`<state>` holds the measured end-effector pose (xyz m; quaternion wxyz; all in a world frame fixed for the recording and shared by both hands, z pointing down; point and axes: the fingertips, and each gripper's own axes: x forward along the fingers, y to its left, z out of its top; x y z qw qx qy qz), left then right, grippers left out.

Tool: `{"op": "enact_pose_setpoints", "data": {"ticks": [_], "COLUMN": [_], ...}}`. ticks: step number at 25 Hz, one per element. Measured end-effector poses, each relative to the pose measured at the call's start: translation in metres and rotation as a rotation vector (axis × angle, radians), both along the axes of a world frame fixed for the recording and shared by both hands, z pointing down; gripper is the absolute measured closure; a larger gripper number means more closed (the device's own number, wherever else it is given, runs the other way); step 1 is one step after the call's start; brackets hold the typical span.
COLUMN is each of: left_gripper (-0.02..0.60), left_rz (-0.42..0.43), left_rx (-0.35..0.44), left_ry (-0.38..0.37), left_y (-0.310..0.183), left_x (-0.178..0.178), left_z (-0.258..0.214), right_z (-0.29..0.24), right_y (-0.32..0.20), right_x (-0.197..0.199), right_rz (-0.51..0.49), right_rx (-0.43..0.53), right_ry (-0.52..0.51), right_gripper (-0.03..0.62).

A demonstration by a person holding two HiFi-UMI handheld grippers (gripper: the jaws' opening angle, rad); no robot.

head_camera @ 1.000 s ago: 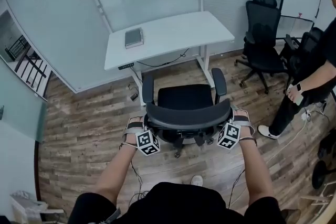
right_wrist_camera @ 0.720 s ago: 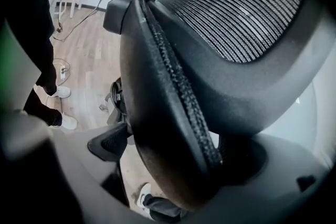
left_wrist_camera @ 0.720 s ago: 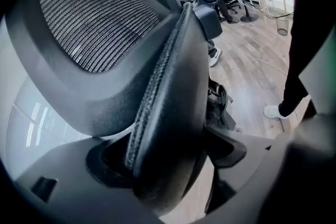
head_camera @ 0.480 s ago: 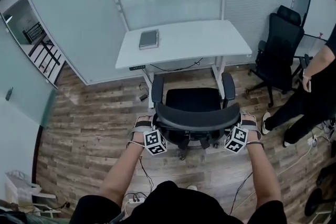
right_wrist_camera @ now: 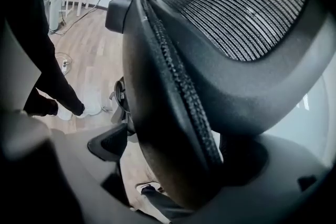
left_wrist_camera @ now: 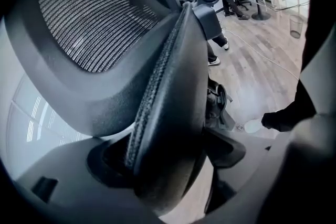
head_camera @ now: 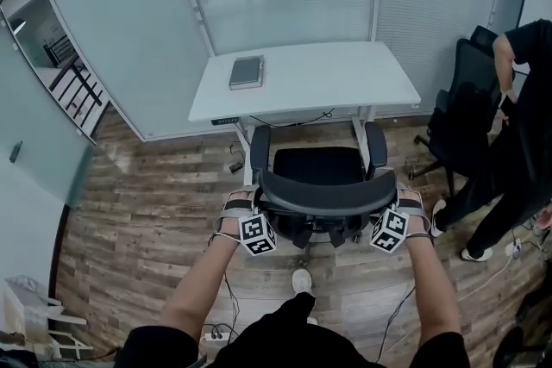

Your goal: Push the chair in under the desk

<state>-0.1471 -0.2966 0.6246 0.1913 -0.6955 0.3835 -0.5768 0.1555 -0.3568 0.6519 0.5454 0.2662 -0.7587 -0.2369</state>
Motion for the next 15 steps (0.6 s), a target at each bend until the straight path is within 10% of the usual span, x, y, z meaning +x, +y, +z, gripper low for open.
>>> {"op": "enact_pose_setpoints", "data": {"ticks": [15], "left_gripper": [0.155], "left_rz": [-0.061], "left_rx": [-0.022], "left_ry": [-0.006], "left_y": [-0.093], "left_x": [-0.008], "left_z": [0.007], "right_z": [0.008], "right_y": [-0.111], "right_x": [-0.009], "right_rz": [-0.066], "right_rx": [-0.036], "right_ry": [0.05], "right_gripper": [0.062]}}
